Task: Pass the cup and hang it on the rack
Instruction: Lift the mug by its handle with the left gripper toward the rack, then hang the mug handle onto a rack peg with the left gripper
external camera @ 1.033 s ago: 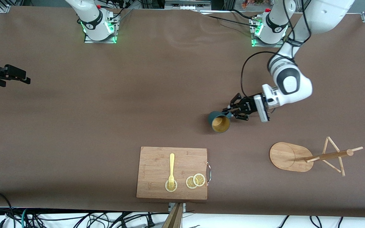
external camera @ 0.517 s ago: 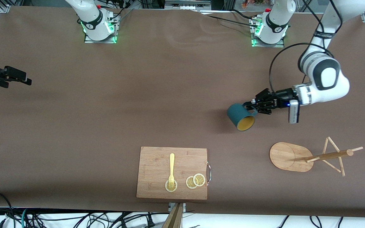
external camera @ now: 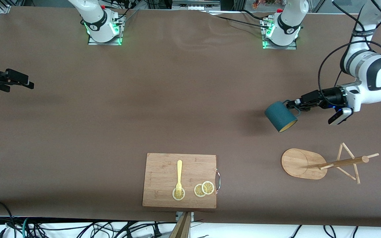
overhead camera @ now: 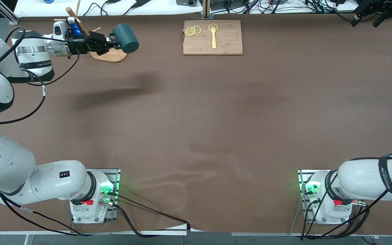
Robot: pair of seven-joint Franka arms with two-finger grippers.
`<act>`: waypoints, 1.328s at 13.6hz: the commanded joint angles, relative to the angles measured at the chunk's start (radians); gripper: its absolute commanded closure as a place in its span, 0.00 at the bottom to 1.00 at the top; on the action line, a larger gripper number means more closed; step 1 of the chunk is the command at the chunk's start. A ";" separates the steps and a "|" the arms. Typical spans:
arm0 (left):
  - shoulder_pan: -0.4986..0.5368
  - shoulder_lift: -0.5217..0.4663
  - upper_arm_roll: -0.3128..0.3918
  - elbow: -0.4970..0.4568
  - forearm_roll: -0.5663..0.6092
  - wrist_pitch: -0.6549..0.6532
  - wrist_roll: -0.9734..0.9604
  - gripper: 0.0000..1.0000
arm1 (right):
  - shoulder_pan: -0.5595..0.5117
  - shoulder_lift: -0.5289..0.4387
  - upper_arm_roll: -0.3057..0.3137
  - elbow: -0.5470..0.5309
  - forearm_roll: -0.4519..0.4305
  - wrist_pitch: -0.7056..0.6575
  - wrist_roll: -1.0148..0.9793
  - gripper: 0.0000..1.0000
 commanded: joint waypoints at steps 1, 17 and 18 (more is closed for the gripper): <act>0.054 -0.006 0.020 0.045 0.023 -0.077 -0.155 1.00 | -0.005 0.005 0.002 0.020 0.015 -0.015 -0.012 0.00; 0.228 0.308 0.046 0.343 -0.161 -0.291 -0.502 1.00 | -0.002 0.005 0.005 0.019 0.015 -0.018 -0.011 0.00; 0.232 0.328 0.045 0.357 -0.176 -0.291 -0.498 1.00 | -0.002 0.005 0.005 0.019 0.015 -0.019 -0.012 0.00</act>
